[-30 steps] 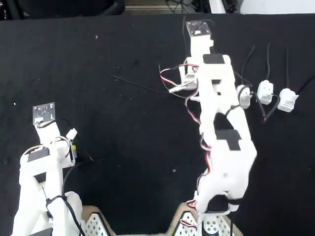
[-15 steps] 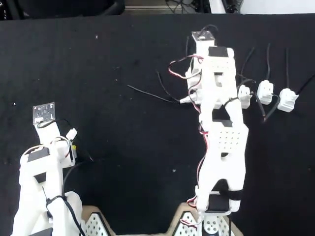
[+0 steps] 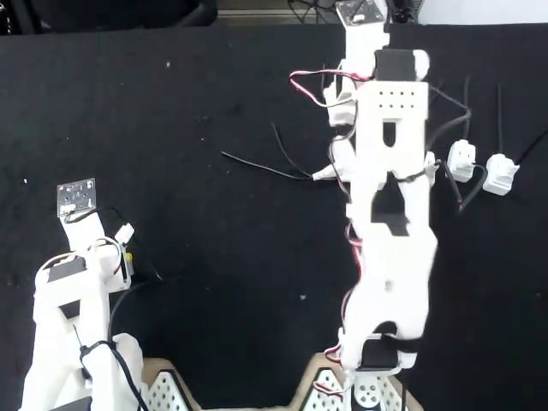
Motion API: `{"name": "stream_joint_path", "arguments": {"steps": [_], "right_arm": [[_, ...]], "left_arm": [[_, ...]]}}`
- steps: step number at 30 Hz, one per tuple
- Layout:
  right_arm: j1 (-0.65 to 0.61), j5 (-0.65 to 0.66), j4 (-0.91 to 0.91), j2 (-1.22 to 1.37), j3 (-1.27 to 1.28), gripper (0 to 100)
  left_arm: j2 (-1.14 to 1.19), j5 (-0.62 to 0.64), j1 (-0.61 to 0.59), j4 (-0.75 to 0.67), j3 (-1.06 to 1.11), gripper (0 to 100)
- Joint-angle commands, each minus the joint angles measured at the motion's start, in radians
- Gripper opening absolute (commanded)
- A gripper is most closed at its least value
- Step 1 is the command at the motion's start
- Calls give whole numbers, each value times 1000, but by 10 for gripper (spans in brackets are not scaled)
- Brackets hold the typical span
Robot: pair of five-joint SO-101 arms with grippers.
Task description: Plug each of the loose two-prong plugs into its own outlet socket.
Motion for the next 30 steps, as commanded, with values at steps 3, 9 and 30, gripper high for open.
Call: {"name": "stream_joint_path", "arguments": {"steps": [3,9,30], "right_arm": [[12,8,32,-420,300,12],[120,8,31,-800,568,11],[269,0,-226,-1643,1629,11]], "left_arm": [[-14,8,13,-9,2,158],[-14,8,13,32,-10,26],[-434,14,28,120,139,30]]}}
